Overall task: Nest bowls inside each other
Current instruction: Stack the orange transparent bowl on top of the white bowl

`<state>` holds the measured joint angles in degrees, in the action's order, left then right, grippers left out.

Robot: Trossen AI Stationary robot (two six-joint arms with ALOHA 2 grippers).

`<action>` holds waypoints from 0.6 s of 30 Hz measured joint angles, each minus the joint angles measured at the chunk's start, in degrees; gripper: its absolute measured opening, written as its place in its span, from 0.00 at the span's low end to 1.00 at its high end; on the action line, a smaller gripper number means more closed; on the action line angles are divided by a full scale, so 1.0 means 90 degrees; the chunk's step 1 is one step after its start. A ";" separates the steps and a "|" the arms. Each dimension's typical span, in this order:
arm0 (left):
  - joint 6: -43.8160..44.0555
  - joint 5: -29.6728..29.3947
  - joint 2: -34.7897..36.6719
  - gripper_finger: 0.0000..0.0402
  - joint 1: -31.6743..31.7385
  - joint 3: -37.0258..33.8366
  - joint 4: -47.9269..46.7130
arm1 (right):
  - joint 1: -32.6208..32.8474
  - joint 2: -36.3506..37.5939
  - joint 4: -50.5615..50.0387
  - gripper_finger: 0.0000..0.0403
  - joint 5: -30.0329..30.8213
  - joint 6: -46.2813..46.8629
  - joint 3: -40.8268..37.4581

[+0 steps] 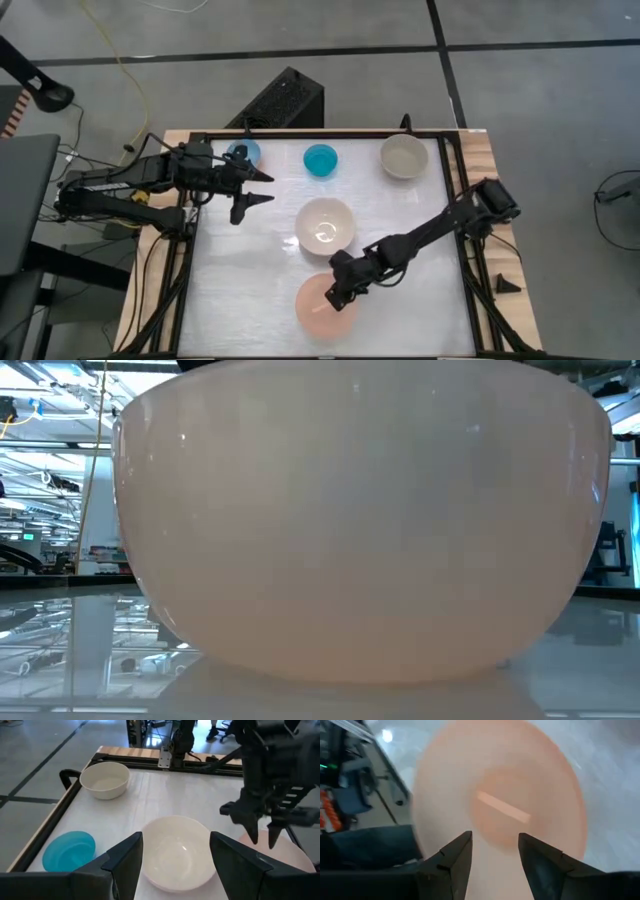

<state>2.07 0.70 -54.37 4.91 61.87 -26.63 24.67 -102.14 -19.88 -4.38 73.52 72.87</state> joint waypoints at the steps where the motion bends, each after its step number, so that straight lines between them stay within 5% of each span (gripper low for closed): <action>1: -0.0002 0.0004 0.0000 0.55 0.0000 0.0000 0.0000 | -0.0015 0.0078 -0.0010 0.49 -0.0001 0.0004 0.0001; 13: -0.0131 0.0007 0.0000 0.55 0.0000 0.0000 0.0049 | -0.0015 0.0703 -0.1937 0.49 0.0406 0.0151 0.0001; 18: -0.0129 0.0002 0.0000 0.55 0.0000 0.0000 0.0049 | -0.0015 0.0591 -0.1813 0.49 0.0468 0.0011 0.0001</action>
<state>0.91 0.72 -54.37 4.91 61.87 -26.20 24.53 -96.81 -36.20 -0.16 73.63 72.88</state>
